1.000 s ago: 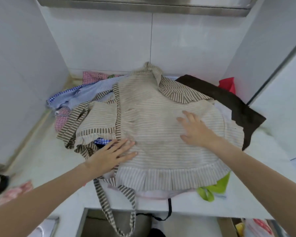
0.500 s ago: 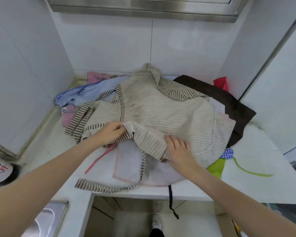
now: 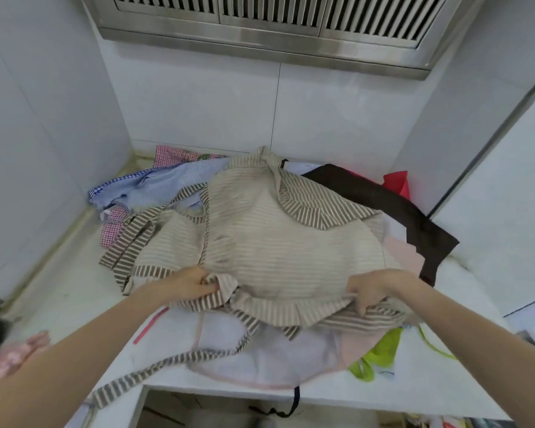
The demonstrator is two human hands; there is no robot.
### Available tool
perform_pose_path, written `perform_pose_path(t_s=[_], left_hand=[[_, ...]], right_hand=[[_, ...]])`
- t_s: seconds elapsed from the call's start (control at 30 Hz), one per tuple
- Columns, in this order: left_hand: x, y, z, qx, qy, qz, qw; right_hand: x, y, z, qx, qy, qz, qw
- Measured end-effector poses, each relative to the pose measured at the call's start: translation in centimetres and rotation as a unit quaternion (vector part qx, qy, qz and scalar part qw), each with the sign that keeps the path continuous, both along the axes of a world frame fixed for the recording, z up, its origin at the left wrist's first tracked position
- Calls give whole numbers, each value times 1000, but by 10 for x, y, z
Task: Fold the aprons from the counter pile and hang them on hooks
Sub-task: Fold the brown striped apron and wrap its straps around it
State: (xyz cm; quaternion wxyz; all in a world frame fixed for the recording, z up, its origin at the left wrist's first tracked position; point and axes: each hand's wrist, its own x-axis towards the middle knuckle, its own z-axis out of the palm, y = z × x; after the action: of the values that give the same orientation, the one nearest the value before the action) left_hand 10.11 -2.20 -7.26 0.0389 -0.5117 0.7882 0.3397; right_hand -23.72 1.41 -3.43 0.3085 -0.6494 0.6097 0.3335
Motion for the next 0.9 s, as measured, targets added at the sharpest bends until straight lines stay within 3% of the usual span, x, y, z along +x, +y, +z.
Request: perform_pose_path(t_s=[0.13, 0.27, 0.33, 0.43, 0.53, 0.67, 0.7, 0.77, 0.8, 0.83, 0.87, 0.9], left_hand=[[11, -19, 6, 111, 193, 125, 967], [6, -40, 14, 18, 324, 349, 879], [2, -48, 7, -32, 288, 409, 865], [2, -48, -5, 74, 205, 353, 910], [6, -41, 3, 212, 295, 308, 880], [5, -38, 19, 180, 286, 167, 926], [-1, -36, 22, 144, 254, 118, 949], [-12, -32, 24, -44, 75, -48, 995], [-18, -30, 20, -176, -17, -141, 974], [-22, -29, 13, -309, -63, -225, 922], [-26, -31, 5, -401, -69, -281, 869], [-26, -35, -2, -435, -41, -301, 848]], right_hand=[[-25, -35, 15, -45, -79, -31, 995], [-49, -84, 24, -223, -180, -199, 937], [-47, -96, 10, -239, -155, -221, 933], [-42, -97, -15, -234, -159, -255, 924], [-42, -101, -23, -237, -209, -296, 901], [-43, -109, -30, -238, -199, -321, 895], [-43, -110, -33, -237, -183, -323, 898], [-41, -112, -38, -242, -145, -307, 909], [-41, -111, -40, -251, -126, -294, 914], [-40, -110, -40, -259, -115, -284, 916], [-39, -107, -40, -261, -109, -276, 918], [-37, -106, -38, -258, -106, -269, 922]])
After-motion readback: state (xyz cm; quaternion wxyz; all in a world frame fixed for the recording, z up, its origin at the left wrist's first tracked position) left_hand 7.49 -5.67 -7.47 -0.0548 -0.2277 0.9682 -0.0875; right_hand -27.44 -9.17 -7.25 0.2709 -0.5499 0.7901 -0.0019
